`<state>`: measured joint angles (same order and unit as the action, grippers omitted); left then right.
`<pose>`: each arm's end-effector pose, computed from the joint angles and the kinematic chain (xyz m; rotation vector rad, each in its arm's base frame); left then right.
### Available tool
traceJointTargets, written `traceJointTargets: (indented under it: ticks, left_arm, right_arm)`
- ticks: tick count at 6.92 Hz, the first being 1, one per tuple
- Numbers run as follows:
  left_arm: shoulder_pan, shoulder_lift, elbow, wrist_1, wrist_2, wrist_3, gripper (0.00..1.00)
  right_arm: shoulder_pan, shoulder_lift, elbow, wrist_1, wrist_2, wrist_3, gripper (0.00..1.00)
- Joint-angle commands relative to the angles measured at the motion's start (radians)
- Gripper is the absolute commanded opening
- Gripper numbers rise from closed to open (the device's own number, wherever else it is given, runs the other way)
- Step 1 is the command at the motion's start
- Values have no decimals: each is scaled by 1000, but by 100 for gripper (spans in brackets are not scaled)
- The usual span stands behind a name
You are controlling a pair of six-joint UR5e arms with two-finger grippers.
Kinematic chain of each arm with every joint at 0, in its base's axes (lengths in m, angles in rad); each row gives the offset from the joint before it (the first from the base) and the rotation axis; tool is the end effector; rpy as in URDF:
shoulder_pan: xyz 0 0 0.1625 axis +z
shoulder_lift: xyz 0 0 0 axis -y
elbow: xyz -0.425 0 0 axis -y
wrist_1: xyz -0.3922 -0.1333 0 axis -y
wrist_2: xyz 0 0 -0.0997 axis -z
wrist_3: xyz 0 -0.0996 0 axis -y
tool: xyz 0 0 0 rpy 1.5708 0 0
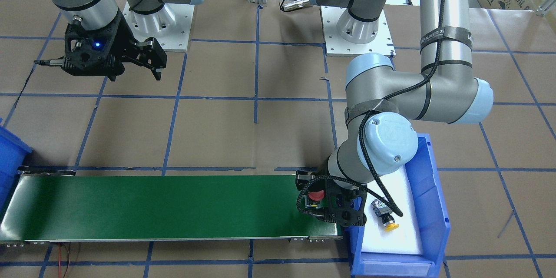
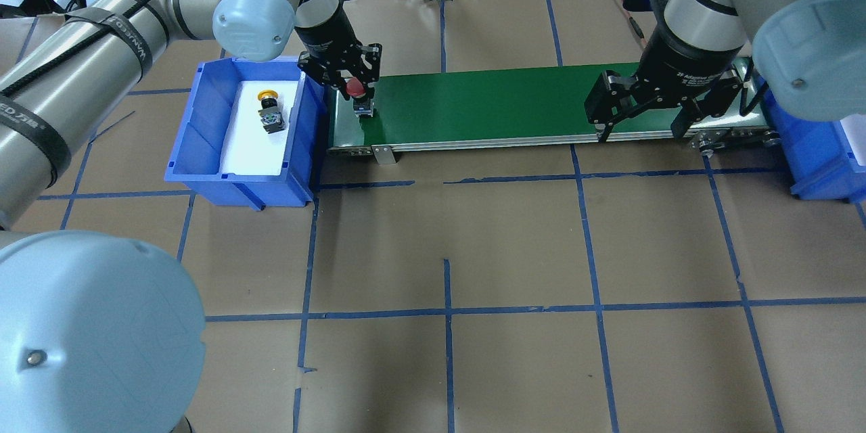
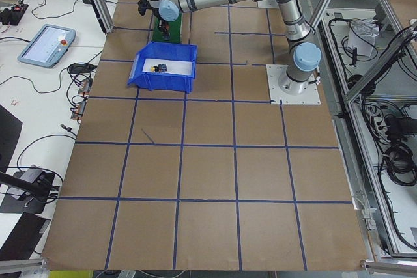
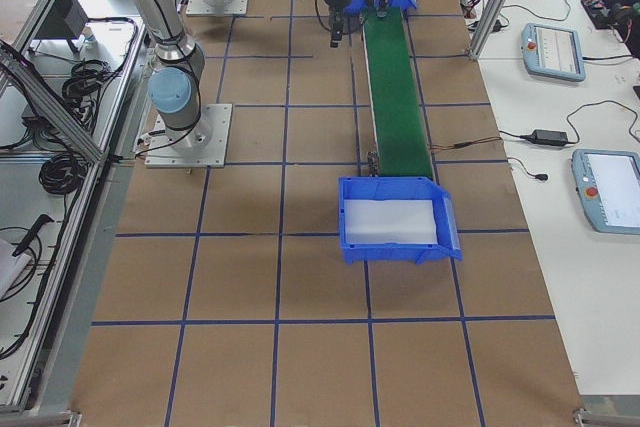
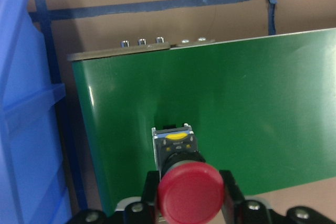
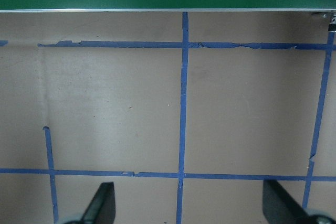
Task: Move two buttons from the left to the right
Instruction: 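Lift the red button and carry it onto the green conveyor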
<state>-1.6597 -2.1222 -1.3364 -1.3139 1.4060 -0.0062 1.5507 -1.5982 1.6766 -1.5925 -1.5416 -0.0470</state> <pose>-0.2102 -0.6729 0.2982 -0.1157 -2.9759 -0.1011 0.1267 -0.4759 0.4516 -0.0405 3.1091 0.0866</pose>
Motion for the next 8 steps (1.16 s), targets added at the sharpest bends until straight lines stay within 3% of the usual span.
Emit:
traceJointTargets:
  ticks: [1,4,5,8]
  left_arm:
    - [0,4,-1,13,-1,-17,86]
    - [6,62,-1,12,23,-12,96]
    - [38,65,-6,12,74,-11,97]
    - [178,71,-3,-88,102,-11,100]
  right_arm:
    - [-3,1,0,-1,0,-4,100]
    - [-1,1,0,-1,0,-2,100]
    - [-1,1,0,-1,0,-2,100]
    - [-1,1,0,-1,0,-2,100]
